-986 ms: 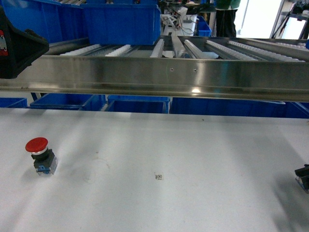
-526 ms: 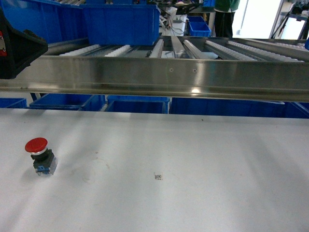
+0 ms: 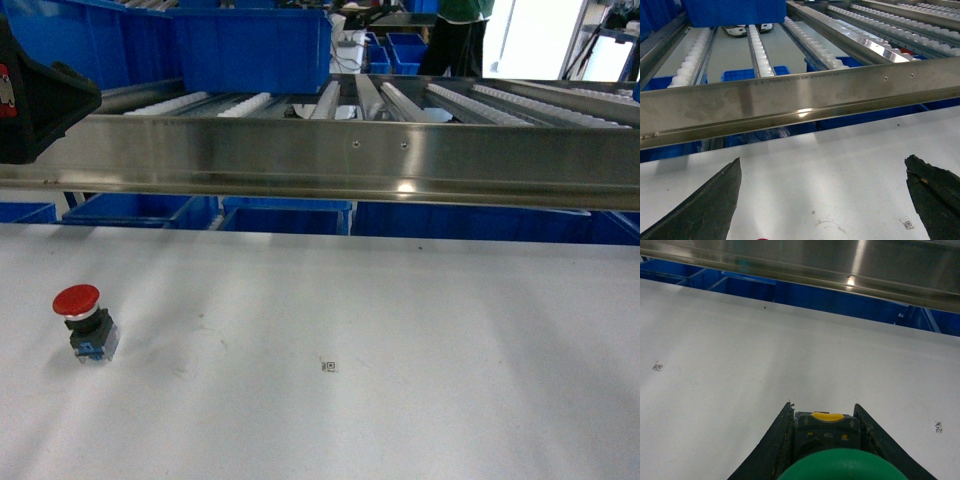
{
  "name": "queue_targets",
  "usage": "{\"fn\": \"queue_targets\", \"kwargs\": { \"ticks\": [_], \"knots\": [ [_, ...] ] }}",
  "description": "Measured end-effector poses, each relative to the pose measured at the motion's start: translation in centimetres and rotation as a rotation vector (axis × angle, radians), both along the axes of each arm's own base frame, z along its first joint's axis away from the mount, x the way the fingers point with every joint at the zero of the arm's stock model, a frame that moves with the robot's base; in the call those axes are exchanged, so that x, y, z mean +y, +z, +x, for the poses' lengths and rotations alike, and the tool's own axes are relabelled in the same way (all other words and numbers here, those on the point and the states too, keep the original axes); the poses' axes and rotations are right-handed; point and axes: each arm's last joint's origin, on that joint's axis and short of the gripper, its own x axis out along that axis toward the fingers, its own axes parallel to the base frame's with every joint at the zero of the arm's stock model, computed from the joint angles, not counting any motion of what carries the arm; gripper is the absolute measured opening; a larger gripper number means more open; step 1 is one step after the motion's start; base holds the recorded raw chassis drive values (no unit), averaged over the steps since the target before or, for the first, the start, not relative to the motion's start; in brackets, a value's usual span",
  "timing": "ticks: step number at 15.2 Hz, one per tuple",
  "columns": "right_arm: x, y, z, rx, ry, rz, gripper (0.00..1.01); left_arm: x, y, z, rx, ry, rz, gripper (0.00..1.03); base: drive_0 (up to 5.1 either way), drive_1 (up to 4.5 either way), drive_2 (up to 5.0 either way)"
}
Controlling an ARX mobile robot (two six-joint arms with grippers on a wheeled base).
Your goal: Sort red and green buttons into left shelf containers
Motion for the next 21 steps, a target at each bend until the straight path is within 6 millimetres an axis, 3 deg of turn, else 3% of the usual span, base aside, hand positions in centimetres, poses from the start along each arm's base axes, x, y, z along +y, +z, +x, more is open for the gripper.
{"fn": "queue_targets", "kwargs": {
  "ticks": [8,10,12,14,21],
  "knots": [
    [0.0,0.0,0.0,-0.003,0.000,-0.001,0.29,-0.7,-0.3,0.3,0.000,0.067,0.016,0.98,0.0,0.00,0.0],
    [0.0,0.0,0.0,-0.003,0.000,-0.001,0.29,-0.6,-1.9,0.8,0.064,0.128,0.036,0.98,0.0,0.00,0.0],
    [0.0,0.0,0.0,-0.003,0.000,-0.001,0.29,0.7,-5.8,1.6,0.229,0.286,0.088,0.98,0.0,0.00,0.0],
    [0.0,0.0,0.0,-0.003,0.000,-0.001,0.29,1.4,-9.5,3.4,0.399,0.293,0.104,0.98,0.0,0.00,0.0],
    [0.0,0.0,0.0,-0.003,0.000,-0.001,0.29,2.5,-10.7,6.2,0.453,0.270,0.080,0.98,0.0,0.00,0.0]
  ]
}}
